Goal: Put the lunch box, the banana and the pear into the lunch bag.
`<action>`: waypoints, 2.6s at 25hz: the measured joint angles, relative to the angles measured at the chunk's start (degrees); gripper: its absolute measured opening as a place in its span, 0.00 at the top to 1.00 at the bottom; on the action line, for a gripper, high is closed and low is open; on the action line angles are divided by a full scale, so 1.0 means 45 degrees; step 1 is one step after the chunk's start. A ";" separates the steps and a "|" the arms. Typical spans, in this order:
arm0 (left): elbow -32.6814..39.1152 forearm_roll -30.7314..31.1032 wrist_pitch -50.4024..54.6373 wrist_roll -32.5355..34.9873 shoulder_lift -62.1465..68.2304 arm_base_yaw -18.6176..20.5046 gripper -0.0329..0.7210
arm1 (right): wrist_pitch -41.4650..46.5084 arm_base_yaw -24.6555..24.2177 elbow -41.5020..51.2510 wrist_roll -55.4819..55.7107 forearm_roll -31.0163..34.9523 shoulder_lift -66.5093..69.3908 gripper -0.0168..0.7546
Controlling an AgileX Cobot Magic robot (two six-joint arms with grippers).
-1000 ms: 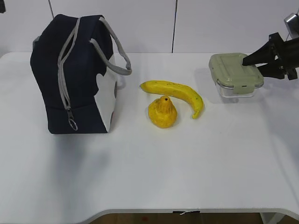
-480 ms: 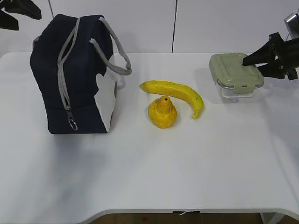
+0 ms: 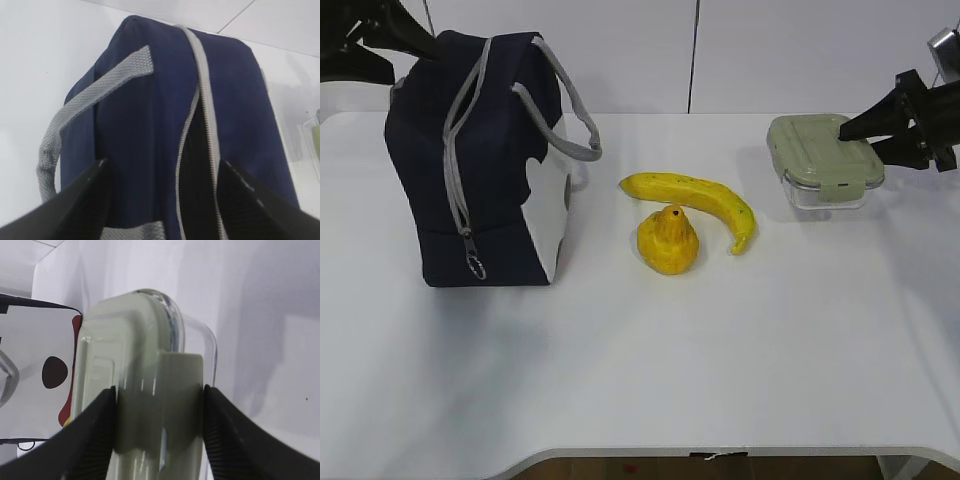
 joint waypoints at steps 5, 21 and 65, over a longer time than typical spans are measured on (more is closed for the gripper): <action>0.0000 -0.0253 -0.0050 0.0213 0.0407 0.0000 0.29 | 0.0004 0.0000 0.0000 0.0000 -0.0018 0.0000 0.45; 0.0000 -0.1014 -0.0361 0.0684 0.0821 0.0000 0.67 | 0.0047 0.0000 0.0000 0.0000 -0.0018 0.0000 0.45; -0.0069 -0.1422 -0.1610 -0.0717 0.0241 -0.2301 0.96 | 0.0654 0.3343 -0.2352 0.5699 -0.1245 -0.3032 0.45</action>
